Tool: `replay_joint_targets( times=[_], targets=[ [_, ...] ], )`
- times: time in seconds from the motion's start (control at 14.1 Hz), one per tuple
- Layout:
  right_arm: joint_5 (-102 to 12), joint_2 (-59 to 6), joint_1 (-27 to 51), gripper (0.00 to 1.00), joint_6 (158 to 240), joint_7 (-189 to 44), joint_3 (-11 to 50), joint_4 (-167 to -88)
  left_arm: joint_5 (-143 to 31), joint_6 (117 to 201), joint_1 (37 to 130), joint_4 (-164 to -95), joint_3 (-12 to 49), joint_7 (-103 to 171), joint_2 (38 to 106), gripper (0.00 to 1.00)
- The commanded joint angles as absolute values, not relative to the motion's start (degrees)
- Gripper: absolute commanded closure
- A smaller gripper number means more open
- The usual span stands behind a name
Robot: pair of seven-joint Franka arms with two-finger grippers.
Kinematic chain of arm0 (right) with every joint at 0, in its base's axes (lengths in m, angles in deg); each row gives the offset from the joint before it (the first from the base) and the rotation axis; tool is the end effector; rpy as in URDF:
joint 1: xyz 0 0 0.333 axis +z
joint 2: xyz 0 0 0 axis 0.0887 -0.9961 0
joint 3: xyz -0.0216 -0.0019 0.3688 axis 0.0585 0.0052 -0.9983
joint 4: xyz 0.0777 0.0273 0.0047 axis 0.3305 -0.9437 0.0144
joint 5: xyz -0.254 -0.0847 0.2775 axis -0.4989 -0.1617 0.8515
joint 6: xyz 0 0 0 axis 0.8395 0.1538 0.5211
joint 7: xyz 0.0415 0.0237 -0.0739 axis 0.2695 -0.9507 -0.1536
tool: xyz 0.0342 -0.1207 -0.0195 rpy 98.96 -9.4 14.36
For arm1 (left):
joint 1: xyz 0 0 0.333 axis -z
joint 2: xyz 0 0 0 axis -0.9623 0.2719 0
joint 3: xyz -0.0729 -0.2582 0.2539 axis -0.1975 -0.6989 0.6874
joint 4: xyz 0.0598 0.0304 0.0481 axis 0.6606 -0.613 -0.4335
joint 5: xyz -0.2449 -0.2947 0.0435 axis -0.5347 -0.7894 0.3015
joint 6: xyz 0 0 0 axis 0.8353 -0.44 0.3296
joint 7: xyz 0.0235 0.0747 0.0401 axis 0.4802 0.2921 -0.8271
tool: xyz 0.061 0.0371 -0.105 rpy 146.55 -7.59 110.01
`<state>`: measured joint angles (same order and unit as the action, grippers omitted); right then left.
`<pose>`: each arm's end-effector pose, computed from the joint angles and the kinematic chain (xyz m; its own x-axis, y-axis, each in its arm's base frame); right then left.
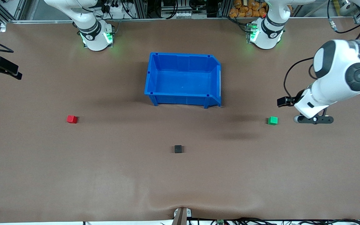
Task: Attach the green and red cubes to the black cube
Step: 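Reach the left gripper down over the green cube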
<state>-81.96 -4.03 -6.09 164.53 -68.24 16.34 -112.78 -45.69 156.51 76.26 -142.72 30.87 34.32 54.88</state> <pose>0.5328 -0.0287 0.6829 0.9964 -0.0443 -0.0723 -0.0445 -0.9990 -0.0005 0.5680 -0.0738 0.4280 0.9923 -0.0391 -0.1176 -0.0419 -0.9989 -0.0219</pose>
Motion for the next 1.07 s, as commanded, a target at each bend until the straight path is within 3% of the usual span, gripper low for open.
replay_joint_targets(
  times=[0.0,0.5,0.99],
  targets=[
    [-80.8,-4.5,-7.5,0.00,164.6,-68.9,15.6,-112.5,-46.0,166.3,75.6,-151.3,30.5,33.6,53.4,0.00],
    [-81.3,-6.3,-7.6,0.00,164.9,-68.9,15.7,-112.1,-40.9,182.5,73.9,-153.0,30.6,35.2,67.3,0.00],
    [-81.8,-13.1,-9.0,0.00,167.0,-68.4,16.3,-111.0,-36.2,182.7,73.0,-151.3,30.5,34.8,70.9,0.00]
  ],
)
